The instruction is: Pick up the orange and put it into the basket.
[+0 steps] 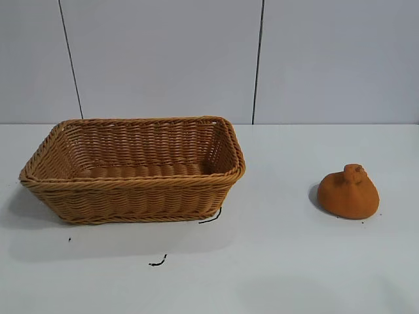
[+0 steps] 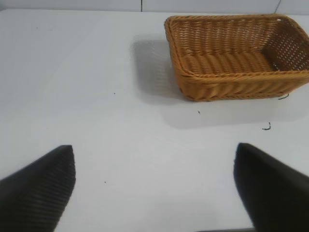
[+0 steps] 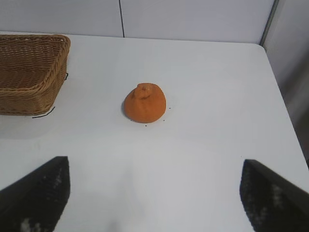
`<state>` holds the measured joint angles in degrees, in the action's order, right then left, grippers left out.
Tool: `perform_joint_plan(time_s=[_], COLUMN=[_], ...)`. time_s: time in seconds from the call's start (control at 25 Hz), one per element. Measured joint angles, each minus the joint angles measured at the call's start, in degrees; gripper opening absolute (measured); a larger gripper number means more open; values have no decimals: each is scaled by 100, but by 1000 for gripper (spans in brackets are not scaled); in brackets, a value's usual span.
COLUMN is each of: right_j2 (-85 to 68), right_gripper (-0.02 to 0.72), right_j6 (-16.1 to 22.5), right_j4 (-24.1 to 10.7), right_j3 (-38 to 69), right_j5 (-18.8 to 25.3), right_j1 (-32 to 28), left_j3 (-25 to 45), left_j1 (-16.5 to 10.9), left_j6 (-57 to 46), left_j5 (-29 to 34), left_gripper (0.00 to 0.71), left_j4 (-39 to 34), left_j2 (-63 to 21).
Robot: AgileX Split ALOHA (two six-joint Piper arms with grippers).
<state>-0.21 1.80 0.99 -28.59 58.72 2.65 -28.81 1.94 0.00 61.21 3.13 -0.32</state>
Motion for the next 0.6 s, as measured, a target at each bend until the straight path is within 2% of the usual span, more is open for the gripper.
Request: perform_joint_plan(time_s=[0.36, 0.6], right_j2=[8, 1675], right_gripper=[683, 683], right_j6=[0, 0], right_j4=[1, -99], right_j3=[-57, -1032], right_j5=[-23, -350], right_j1=[0, 0], left_j3=[0, 0], left_j1=[0, 0], left_j6=[0, 0], left_j5=[0, 5], left_gripper=[639, 639], left_j4=[0, 0], left_j2=[0, 0])
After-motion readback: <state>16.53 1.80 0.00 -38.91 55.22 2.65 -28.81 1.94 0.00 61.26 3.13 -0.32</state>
